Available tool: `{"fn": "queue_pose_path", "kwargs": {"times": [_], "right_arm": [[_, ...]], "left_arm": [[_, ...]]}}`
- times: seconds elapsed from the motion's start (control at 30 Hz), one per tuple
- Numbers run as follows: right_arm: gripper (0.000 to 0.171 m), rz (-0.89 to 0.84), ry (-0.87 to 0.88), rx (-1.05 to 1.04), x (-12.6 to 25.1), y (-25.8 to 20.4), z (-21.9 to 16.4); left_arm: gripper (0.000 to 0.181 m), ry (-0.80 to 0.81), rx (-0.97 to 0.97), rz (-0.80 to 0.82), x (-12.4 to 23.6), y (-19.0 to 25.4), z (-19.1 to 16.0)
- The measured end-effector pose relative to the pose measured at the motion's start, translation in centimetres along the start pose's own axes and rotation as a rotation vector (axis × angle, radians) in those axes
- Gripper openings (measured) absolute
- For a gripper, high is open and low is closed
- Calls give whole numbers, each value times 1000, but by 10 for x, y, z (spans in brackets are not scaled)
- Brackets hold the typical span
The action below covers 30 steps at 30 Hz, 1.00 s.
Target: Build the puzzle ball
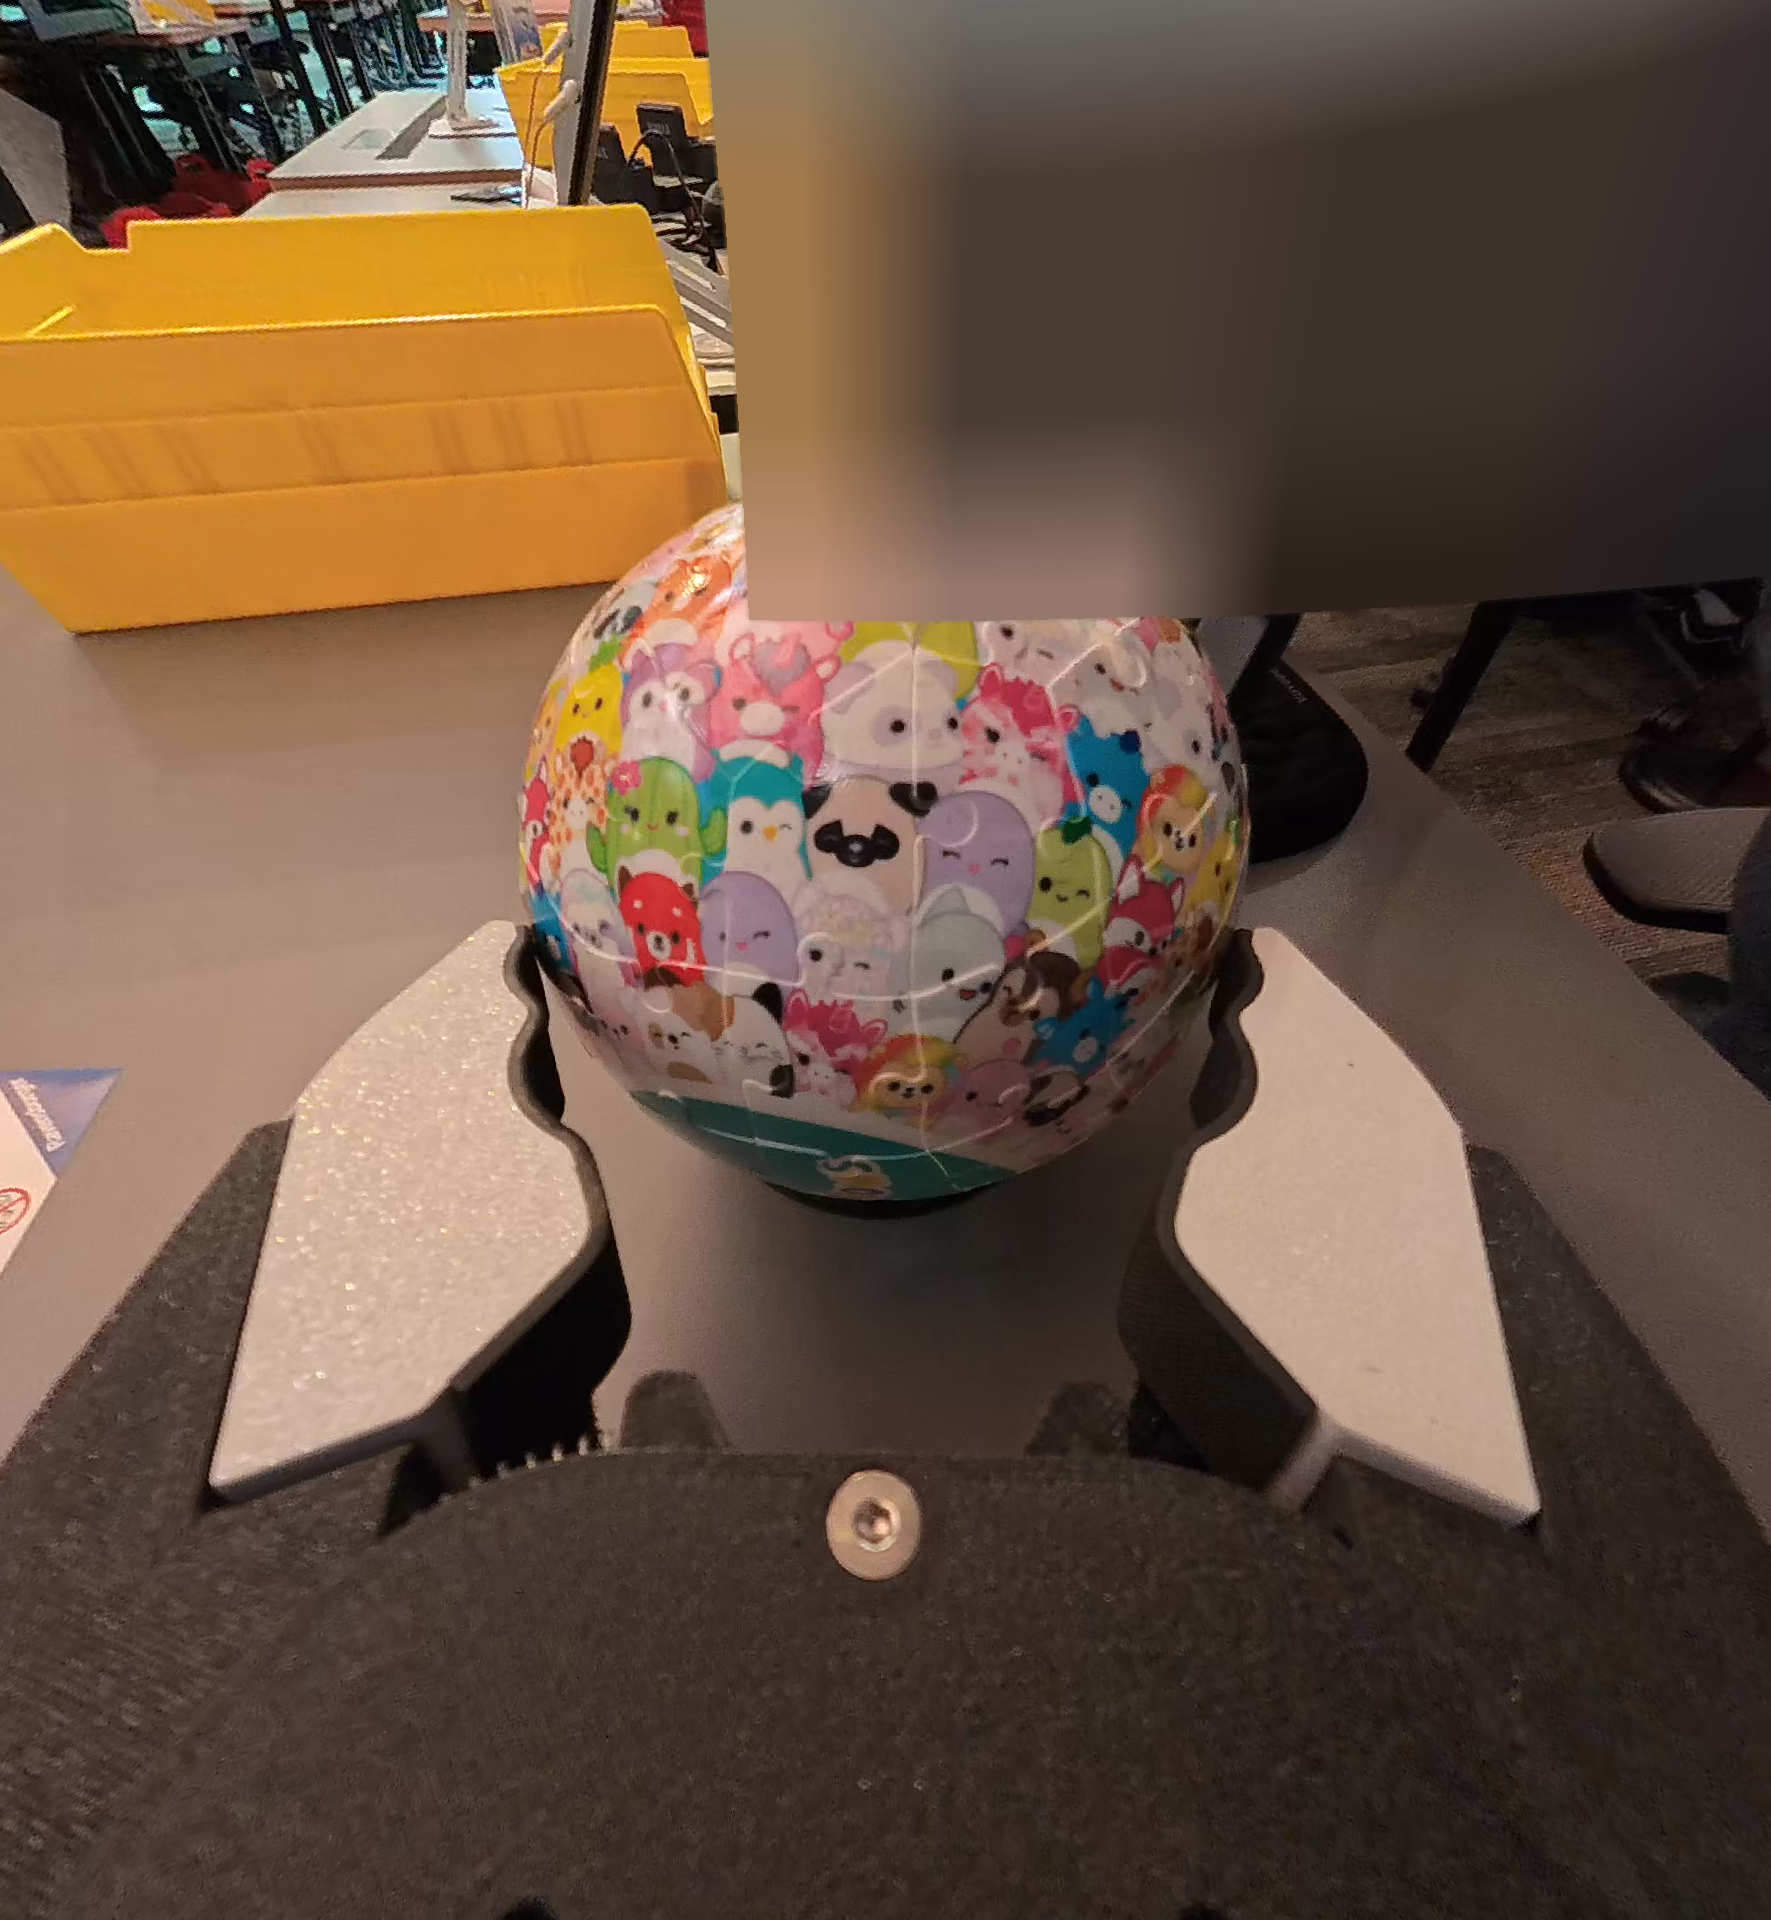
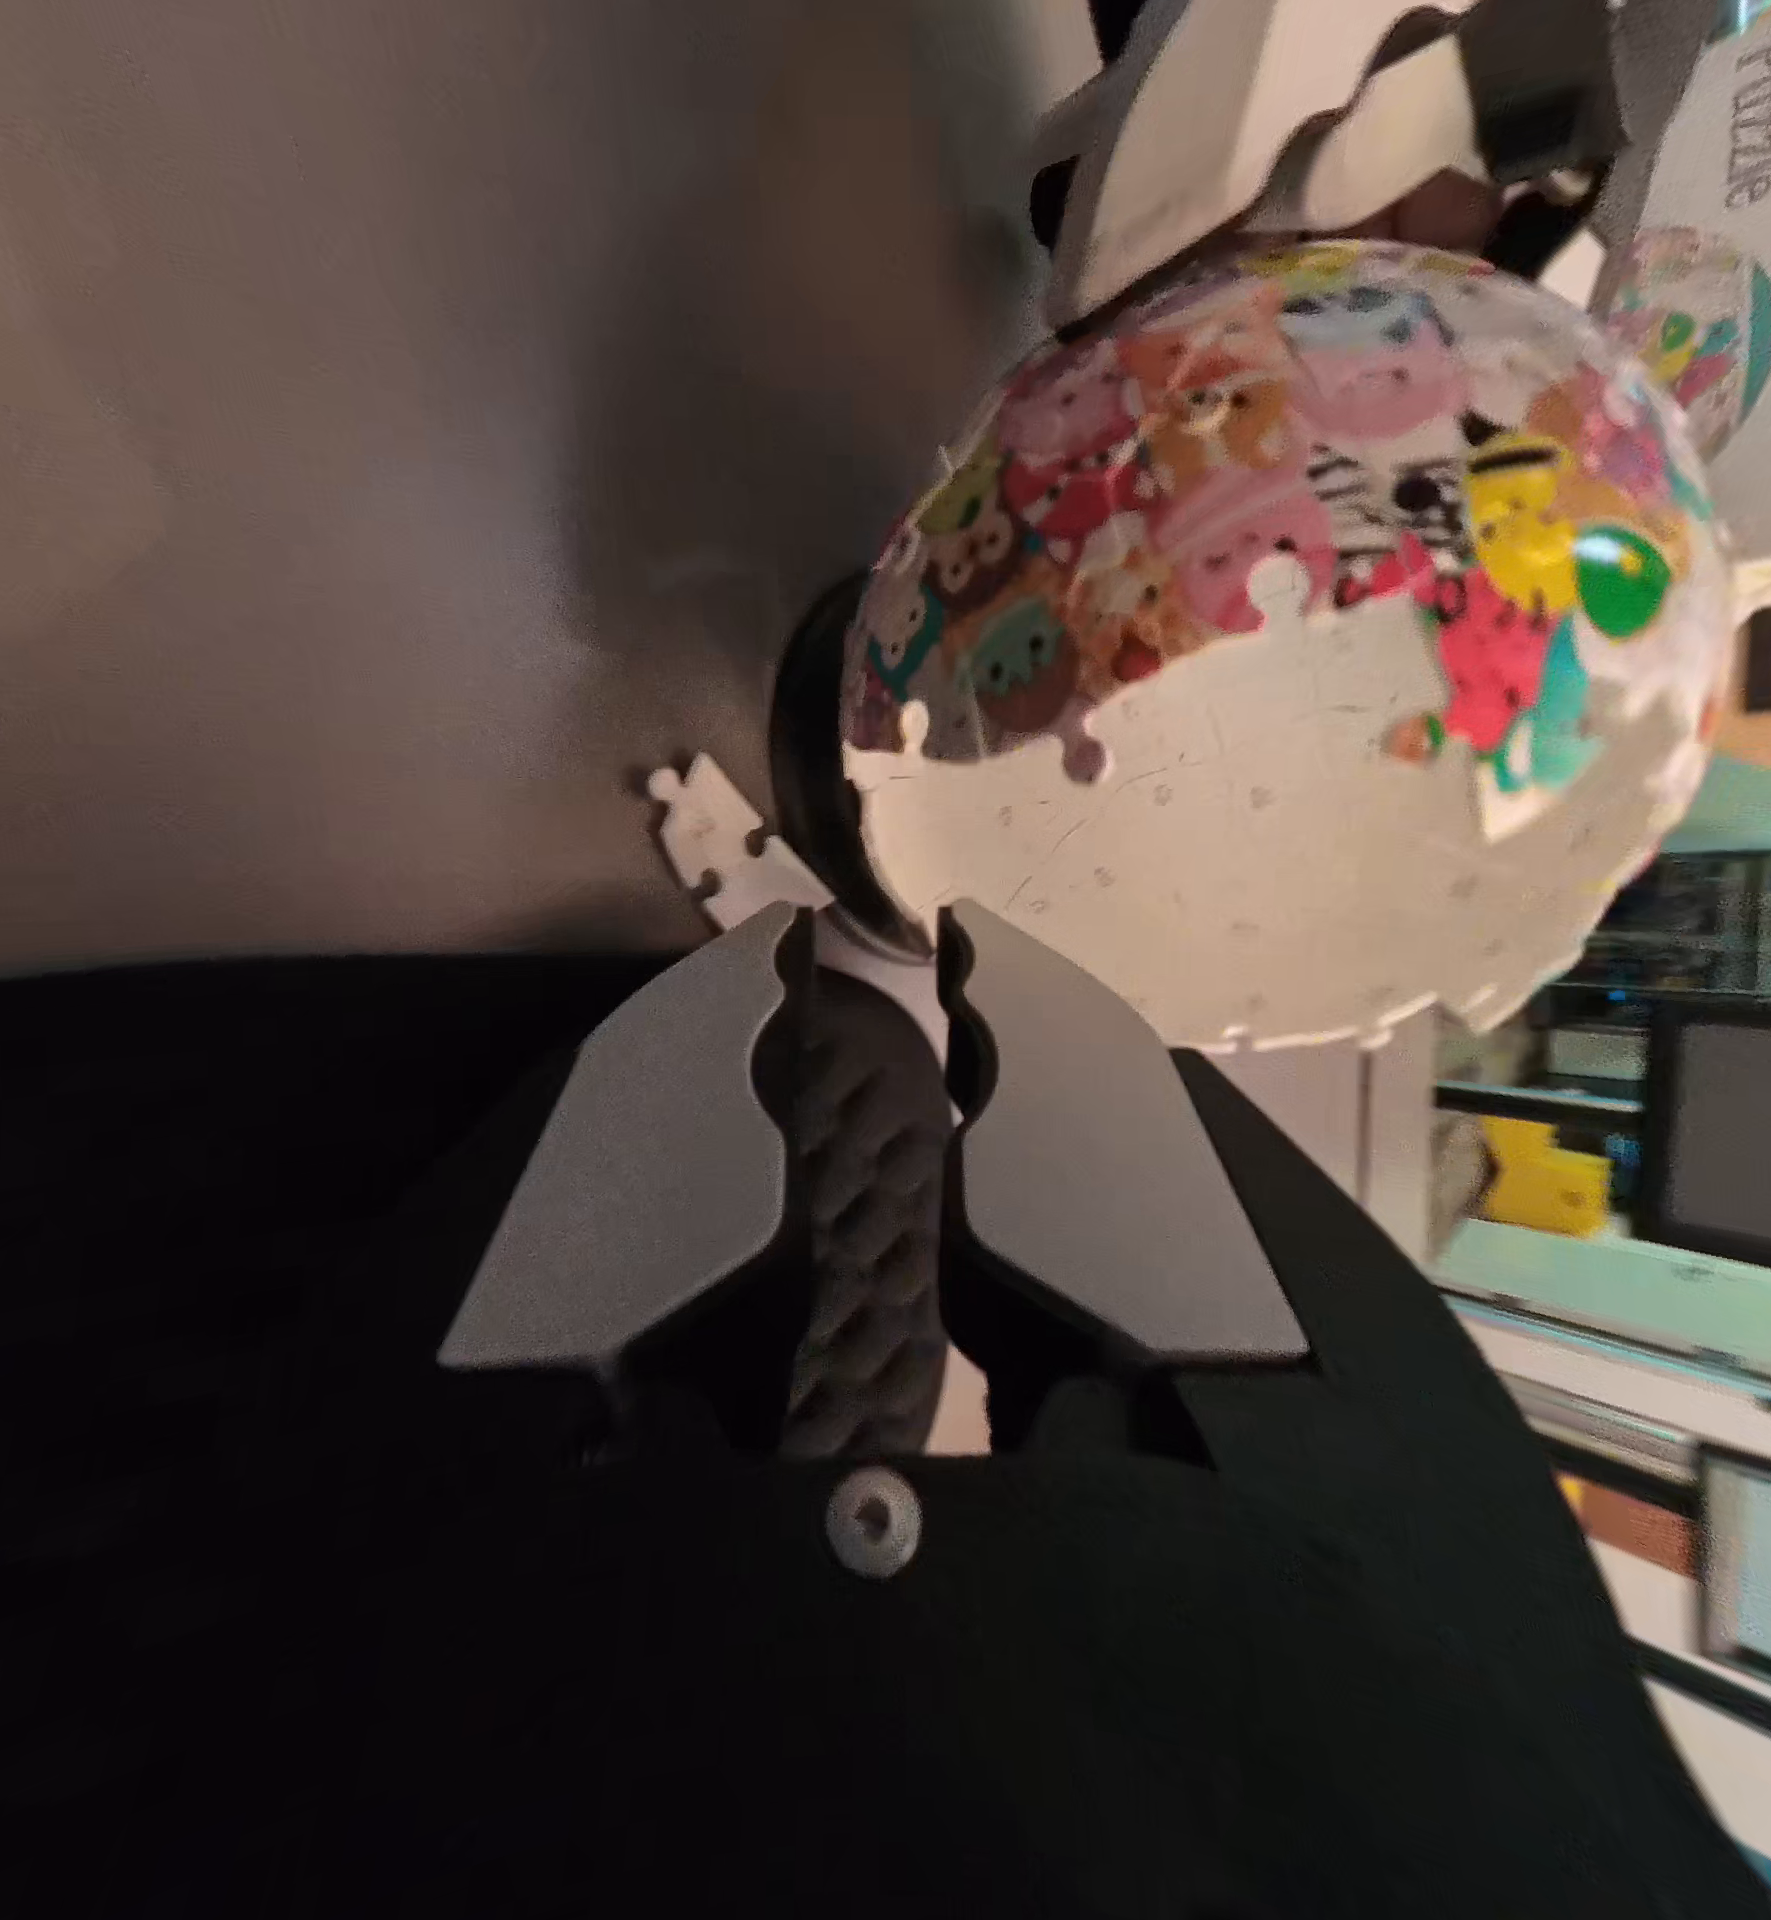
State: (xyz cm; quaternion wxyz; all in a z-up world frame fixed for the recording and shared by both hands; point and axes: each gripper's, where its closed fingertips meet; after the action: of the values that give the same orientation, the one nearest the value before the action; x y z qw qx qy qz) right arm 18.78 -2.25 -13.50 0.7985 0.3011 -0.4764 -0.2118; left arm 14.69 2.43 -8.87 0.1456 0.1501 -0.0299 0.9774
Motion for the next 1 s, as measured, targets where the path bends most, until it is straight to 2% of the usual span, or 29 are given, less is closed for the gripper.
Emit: {"fn": "queue_pose_path", "kwargs": {"times": [0.1,0.17,0.3,0.5,0.6,0.67,0.83,1.0], "right_arm": [[33,50,94,-172,15,-10,6],[31,54,139,-262,22,-11,8],[31,-54,181,-264,31,2,9],[31,-45,194,-268,39,-3,13],[24,70,250,-370,45,-22,21],[25,173,244,-464,39,-34,24],[34,256,181,-482,21,-35,35],[32,386,44,-600,9,-42,31]], "left_arm": [[117,8,-36,2,0,2,3],[114,8,-63,10,-1,3,5],[113,9,-70,13,-2,4,6],[118,2,-106,34,5,3,7],[118,22,-92,64,19,4,14],[116,40,-73,95,29,6,20],[112,49,-64,181,52,24,32],[110,43,-90,246,71,59,36]]}}
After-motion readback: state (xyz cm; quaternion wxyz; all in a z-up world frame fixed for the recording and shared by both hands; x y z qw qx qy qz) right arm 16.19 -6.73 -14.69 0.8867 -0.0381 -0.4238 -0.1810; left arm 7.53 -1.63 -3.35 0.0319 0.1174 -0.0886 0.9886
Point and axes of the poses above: each gripper's, where its closed fingertips meet, x back along the fingers, z out of its top, y = z × x across the jaws, and after that the axes turned 2 degrees about z, right-handed
